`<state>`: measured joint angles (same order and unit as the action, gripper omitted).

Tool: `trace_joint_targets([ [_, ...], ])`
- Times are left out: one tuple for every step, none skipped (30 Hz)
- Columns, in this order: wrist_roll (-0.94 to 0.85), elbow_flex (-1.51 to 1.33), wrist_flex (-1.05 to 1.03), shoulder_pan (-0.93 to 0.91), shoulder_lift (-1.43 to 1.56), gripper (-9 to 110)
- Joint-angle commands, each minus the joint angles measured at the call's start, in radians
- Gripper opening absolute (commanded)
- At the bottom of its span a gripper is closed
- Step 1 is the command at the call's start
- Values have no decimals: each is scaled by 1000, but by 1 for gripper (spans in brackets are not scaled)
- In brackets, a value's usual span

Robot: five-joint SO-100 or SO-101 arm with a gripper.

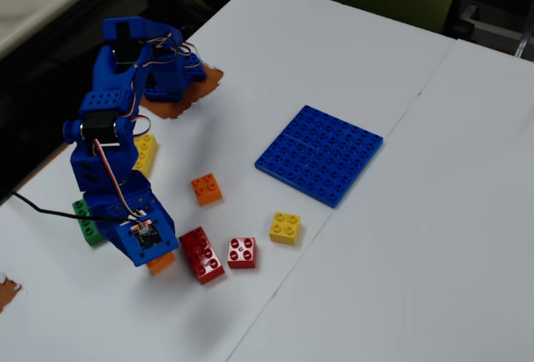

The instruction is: Pick up the 2x4 orange block and go up the 8x8 blue block.

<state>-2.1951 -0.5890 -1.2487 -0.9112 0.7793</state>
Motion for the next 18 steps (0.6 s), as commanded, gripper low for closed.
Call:
trace_joint_targets([
  [-75,28,-66,14,14,28],
  [-97,28,-86,9,14,28],
  [-104,28,-100,8,14,29],
  [-110,28,-110,5,14,29],
  [-112,28,-115,3,14,29],
  [-117,28,-118,0,12,29],
  [-118,28,-120,-2,9,29],
  [-120,28,-120,-5,5,29],
  [-120,28,-117,-8,0,29],
  [-118,29,-112,-11,-5,29],
  [-118,37,-110,-15,-12,29],
  [-123,44,-109,-18,-20,29],
  [-123,46,-104,-21,-23,29],
  [-126,46,-101,-26,-26,29],
  [-129,46,-100,-31,-26,29],
  [-129,46,-98,-34,-26,29],
  [-129,49,-98,-37,-25,29],
  [-126,49,-100,-38,-18,29],
])
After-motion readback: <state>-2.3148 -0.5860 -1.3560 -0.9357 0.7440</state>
